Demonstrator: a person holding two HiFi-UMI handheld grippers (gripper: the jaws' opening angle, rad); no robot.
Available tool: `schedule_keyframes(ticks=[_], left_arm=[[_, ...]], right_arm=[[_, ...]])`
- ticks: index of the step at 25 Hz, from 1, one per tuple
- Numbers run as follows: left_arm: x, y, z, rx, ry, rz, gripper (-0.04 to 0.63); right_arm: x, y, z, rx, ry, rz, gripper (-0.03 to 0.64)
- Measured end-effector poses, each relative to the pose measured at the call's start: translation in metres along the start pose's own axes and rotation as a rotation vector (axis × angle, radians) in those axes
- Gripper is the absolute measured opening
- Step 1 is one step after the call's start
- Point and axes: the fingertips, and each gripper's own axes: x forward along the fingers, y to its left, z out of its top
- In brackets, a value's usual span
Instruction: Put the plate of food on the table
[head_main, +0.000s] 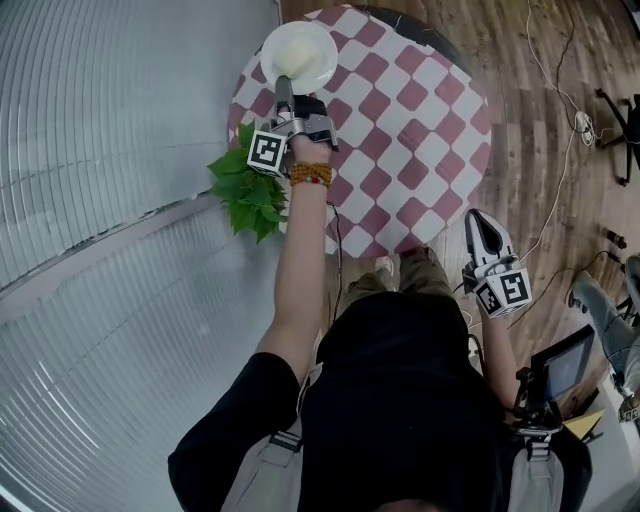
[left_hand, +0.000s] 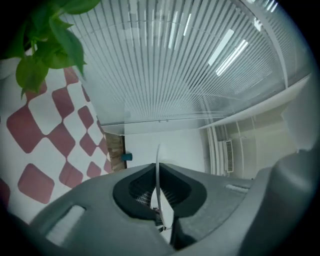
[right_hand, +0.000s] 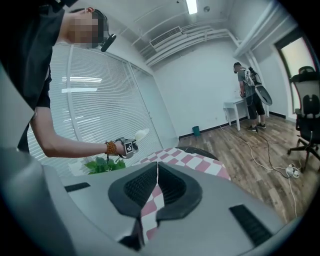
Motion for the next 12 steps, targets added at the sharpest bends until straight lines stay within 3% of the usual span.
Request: schedule_keyframes(ticks=[6,12], left_arm=[[0.008,0.102,-0.012,-0.058,-0.023,0.177,0.015],[-0.001,0.170,-0.008,-0.035,-0.026,0.310,0.015]], right_arm=[[-0.008,-0.022,-0.013,0.031,0.041,-0.053,0.014],[-0.011,-0.035,-0.027,0.050,0.078,-0.082,0.014]])
